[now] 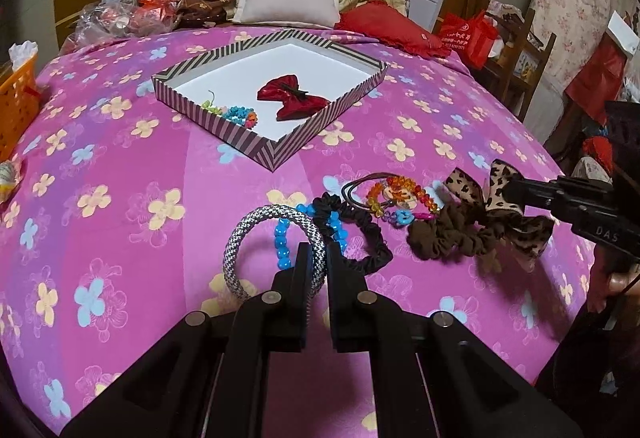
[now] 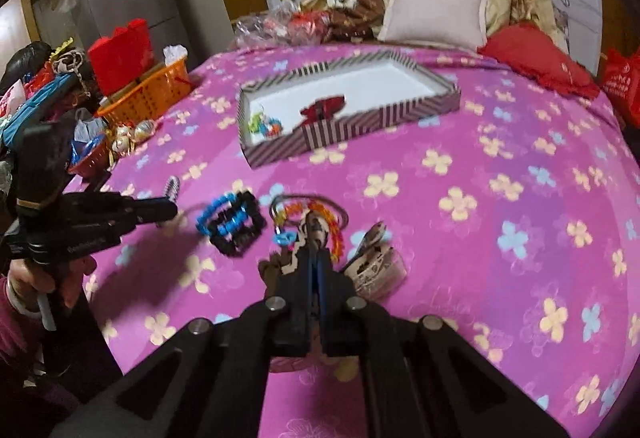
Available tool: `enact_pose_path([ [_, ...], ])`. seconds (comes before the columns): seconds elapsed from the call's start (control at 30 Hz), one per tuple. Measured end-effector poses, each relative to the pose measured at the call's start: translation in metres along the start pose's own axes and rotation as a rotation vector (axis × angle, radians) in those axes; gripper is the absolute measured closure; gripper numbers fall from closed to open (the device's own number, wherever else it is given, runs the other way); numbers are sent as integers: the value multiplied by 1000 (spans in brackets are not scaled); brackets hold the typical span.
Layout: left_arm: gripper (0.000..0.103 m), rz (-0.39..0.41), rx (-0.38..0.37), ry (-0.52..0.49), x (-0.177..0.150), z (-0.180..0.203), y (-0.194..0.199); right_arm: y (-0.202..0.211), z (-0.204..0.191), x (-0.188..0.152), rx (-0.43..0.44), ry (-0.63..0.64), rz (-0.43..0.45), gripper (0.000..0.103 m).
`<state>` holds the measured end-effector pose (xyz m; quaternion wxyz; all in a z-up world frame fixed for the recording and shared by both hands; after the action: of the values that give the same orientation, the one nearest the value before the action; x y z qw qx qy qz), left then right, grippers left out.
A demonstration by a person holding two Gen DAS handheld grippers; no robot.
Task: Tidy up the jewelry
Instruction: 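Carry the grey hair tie and leopard-print bow in both tools over the tray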
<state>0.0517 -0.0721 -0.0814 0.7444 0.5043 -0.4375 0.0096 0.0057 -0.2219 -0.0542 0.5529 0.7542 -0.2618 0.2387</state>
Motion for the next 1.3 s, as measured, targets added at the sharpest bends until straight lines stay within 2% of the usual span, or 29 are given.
enact_pose_path([
  [0.27,102,6,4,7,3,-1,3,31,-8,28,56,-27,80,101],
  [0.47,102,19,3,10,9,1,7,48,-12,51,59,-18,133,101],
  [0.93,102,37,77,0,40,-12,11,36,-11,89,52,-5,165,101],
  [1.3,102,43,115,10,57,-25,7,19,-12,105,54,-6,168,101],
])
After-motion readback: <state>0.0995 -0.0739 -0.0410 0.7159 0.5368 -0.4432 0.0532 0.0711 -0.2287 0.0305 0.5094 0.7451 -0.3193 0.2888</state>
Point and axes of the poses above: each gripper's, at about its wrist camera, not at the fingertips, and y roughly against the way its jaws point, z to its right, x to its top, the point moved 10 cm from there along -y, roughly the way its jaws point, and after that the axes turned 8 degrees about -y, right-handed, at the moved point
